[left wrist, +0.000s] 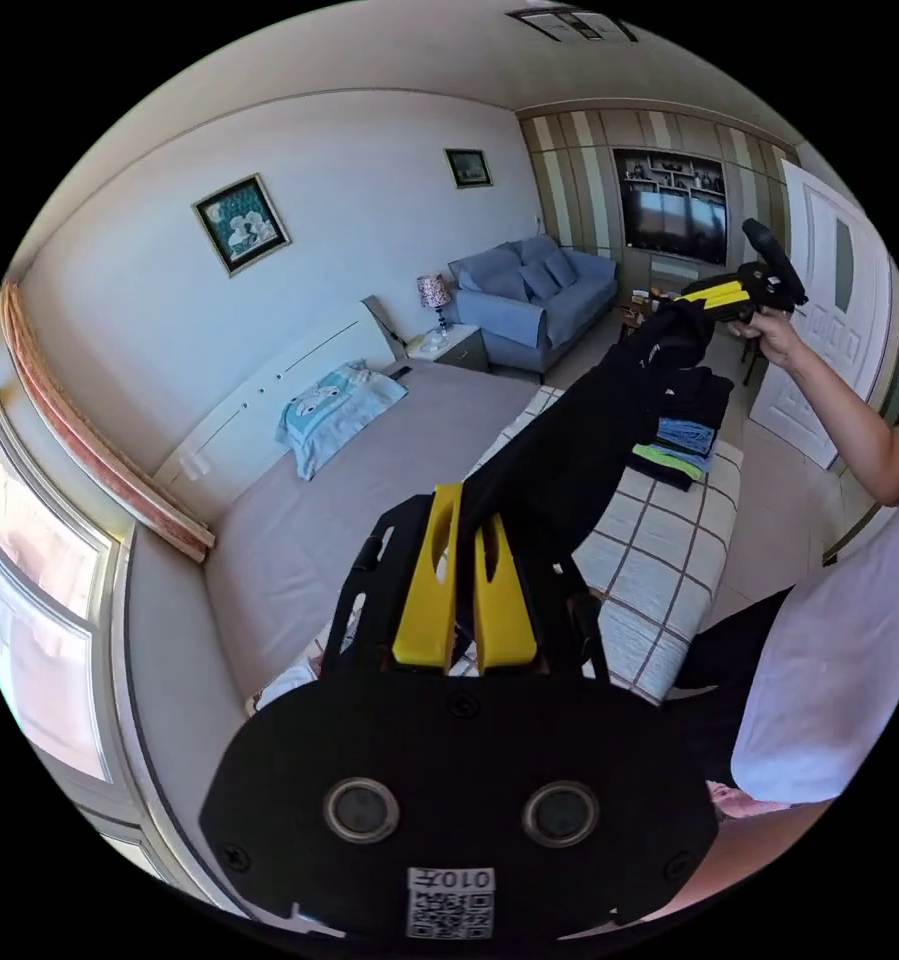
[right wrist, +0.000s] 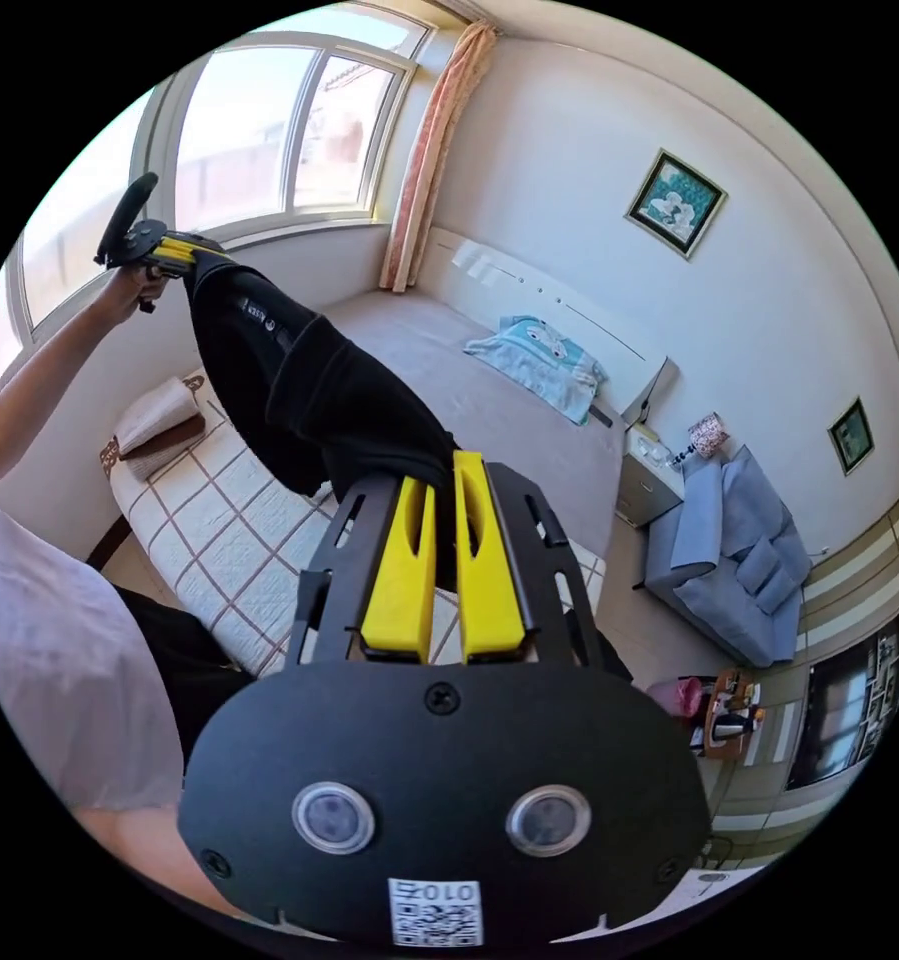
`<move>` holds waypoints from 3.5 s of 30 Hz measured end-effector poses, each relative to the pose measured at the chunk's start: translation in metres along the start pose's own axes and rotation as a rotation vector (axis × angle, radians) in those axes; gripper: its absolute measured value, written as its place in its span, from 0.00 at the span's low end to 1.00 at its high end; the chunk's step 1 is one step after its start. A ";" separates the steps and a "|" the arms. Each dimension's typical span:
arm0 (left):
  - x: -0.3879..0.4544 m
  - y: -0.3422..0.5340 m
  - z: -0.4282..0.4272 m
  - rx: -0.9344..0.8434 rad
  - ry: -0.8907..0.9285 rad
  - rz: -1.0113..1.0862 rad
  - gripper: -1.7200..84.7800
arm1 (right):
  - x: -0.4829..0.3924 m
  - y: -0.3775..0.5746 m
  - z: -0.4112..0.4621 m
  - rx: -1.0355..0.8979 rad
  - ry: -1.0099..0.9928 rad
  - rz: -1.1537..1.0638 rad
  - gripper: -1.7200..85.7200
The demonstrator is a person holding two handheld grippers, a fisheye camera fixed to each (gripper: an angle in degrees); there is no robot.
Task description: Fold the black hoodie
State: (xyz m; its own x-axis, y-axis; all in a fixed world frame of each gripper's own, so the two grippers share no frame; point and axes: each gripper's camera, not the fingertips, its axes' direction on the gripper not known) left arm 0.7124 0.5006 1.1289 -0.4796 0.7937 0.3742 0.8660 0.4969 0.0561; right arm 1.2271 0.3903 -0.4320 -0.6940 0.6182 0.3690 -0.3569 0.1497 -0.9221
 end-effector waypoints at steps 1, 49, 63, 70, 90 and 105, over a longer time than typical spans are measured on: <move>0.002 -0.005 0.008 -0.012 -0.006 0.028 0.01 | 0.003 0.001 0.006 -0.004 0.003 -0.008 0.07; -0.043 0.289 0.557 -0.502 0.319 -0.827 0.15 | 0.094 -0.022 0.539 -0.464 -0.315 0.466 0.16; -0.110 0.393 0.484 -0.416 0.071 -1.022 0.02 | 0.183 -0.012 0.503 -0.694 0.309 0.362 0.05; -0.102 0.548 0.415 -0.575 0.061 -1.404 0.02 | 0.237 0.089 0.460 -0.986 0.481 0.316 0.05; -0.148 0.316 0.488 -0.375 0.001 -0.677 0.13 | 0.279 0.010 0.416 -0.059 -0.112 0.488 0.09; -0.234 0.236 0.748 -0.397 0.418 -0.736 0.08 | 0.393 -0.053 0.656 -0.410 -0.322 0.440 0.11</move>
State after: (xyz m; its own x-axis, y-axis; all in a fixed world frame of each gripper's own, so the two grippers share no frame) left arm 0.9227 0.6948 0.3621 -0.9037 0.0973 0.4169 0.3859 0.6069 0.6948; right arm 0.5631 0.1192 -0.1613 -0.8945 0.4373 -0.0929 0.2230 0.2562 -0.9405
